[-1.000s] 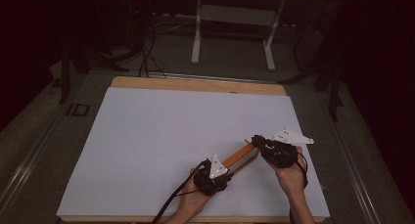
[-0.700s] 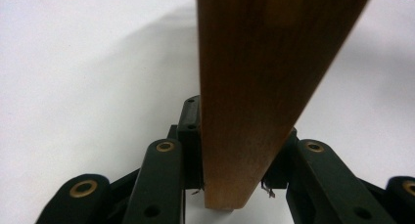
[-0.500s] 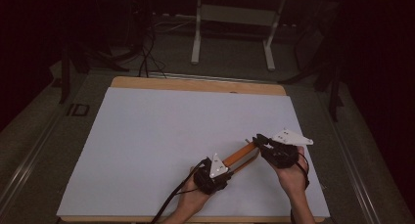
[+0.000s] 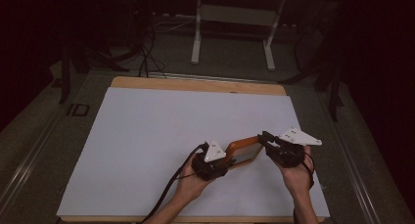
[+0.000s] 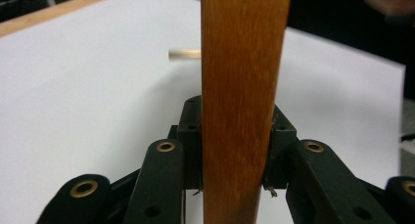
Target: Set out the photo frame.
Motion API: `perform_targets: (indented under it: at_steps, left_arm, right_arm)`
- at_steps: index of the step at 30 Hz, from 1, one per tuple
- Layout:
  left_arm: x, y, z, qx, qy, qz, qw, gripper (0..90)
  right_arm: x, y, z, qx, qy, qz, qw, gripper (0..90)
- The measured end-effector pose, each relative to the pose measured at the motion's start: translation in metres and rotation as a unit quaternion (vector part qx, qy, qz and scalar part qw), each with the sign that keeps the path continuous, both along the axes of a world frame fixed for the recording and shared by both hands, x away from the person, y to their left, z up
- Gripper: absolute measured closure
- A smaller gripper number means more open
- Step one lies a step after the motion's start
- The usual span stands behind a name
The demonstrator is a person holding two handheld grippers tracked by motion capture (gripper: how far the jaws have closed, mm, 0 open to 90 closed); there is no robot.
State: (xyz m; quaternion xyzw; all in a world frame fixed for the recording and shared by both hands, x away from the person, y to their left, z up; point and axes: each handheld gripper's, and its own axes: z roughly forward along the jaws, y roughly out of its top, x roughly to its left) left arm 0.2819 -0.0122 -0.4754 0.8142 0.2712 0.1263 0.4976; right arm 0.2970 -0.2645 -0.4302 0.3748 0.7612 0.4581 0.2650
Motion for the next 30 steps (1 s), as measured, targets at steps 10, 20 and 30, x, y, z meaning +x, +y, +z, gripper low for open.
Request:
perform_targets:
  at_steps: [10, 20, 30]
  left_arm:
    - [0.012, 0.008, 0.029, -0.015, 0.005, -0.034, 0.9993, 69.1]
    - [0.017, 0.018, 0.045, -0.002, 0.010, -0.066, 0.9978, 69.1]
    - [0.018, 0.028, 0.053, 0.019, -0.005, -0.084, 0.9963, 68.6]
  right_arm:
    - [-0.001, -0.006, 0.003, 0.007, -0.002, -0.006, 1.0000, 73.1]
    - [-0.002, -0.004, 0.003, 0.010, 0.007, 0.045, 0.9989, 70.4]
    - [-0.007, 0.007, 0.001, -0.013, 0.012, 0.142, 0.9897, 60.1]
